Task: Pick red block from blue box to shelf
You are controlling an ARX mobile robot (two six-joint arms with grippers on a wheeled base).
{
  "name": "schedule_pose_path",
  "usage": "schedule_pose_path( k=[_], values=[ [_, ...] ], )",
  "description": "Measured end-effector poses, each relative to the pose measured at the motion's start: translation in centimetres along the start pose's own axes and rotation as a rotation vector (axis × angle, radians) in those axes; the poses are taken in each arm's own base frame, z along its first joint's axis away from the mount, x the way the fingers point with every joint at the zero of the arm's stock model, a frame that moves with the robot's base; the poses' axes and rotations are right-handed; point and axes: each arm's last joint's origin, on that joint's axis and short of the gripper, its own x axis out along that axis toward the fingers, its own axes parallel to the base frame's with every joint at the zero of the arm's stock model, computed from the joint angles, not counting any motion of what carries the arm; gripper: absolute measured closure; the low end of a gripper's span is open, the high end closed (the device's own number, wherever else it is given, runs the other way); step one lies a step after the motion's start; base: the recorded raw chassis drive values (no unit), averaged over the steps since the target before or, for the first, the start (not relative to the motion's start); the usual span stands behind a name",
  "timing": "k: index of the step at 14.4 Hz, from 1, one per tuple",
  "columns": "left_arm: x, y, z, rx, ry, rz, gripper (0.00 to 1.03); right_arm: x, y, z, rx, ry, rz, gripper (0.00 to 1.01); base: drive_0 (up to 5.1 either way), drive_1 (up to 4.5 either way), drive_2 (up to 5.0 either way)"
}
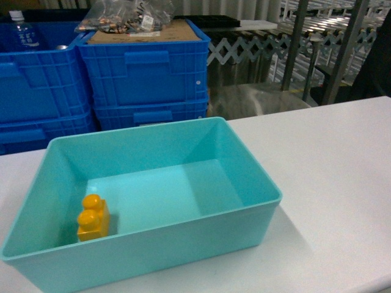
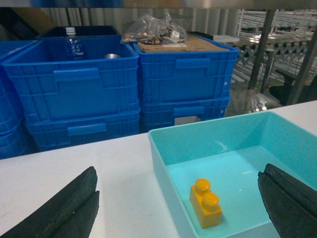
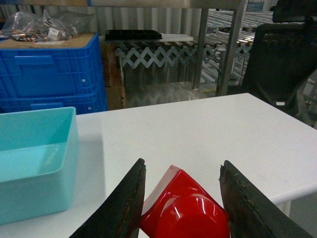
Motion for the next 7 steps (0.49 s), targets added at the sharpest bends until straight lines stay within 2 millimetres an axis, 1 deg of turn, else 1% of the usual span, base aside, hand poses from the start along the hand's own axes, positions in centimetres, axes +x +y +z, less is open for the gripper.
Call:
schedule_pose_path(
  k=[7],
  values=[
    [0.0,0.0,0.0,0.0,0.0,0.0,0.05,0.0,0.0,0.0,0.0,0.0,0.0,0.63,0.0,0.0,0.0]
  ],
)
